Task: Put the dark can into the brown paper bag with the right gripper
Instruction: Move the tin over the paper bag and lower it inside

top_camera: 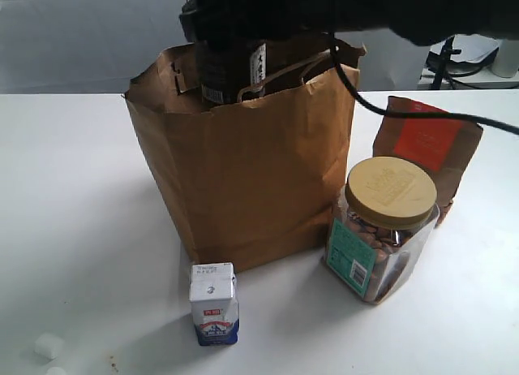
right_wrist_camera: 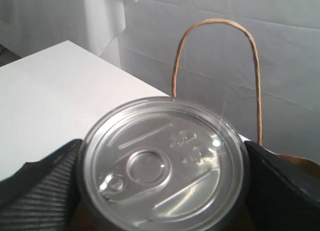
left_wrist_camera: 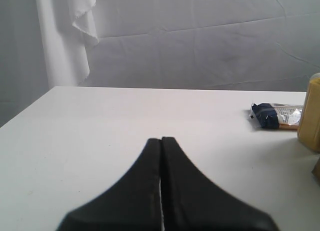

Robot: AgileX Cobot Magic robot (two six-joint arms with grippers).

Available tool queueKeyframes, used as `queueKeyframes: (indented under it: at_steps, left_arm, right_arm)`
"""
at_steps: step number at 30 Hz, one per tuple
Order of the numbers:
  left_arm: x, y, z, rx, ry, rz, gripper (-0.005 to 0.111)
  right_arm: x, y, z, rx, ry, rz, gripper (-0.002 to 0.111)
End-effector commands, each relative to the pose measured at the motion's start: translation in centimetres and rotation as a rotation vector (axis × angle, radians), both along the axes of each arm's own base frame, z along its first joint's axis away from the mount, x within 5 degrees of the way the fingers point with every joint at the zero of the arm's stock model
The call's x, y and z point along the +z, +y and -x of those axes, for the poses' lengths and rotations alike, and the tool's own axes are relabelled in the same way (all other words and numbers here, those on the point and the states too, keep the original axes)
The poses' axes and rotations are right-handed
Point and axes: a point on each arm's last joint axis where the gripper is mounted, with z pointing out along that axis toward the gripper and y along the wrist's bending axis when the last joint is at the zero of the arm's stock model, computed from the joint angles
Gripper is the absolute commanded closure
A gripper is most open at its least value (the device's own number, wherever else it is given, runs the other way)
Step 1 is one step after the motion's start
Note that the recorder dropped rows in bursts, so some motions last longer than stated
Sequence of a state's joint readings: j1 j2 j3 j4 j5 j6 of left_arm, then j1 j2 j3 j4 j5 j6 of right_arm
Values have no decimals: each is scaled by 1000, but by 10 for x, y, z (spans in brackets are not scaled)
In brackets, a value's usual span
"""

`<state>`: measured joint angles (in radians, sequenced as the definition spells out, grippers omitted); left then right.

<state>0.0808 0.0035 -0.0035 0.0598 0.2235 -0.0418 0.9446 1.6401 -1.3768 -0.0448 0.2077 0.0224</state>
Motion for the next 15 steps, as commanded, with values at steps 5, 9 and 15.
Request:
queueKeyframes:
  at_steps: [5,9,15]
  left_arm:
    - [0,0,0,2,-9,0,107]
    - [0,0,0,2,-9,0,107]
    - [0,0,0,2,-9,0,107]
  right_arm:
    - [8,1,-3,0,-50,-52,48]
    - [18,-4,0,0,-68,-76,42]
    - [48,-22,9,-14,-104,-152,42]
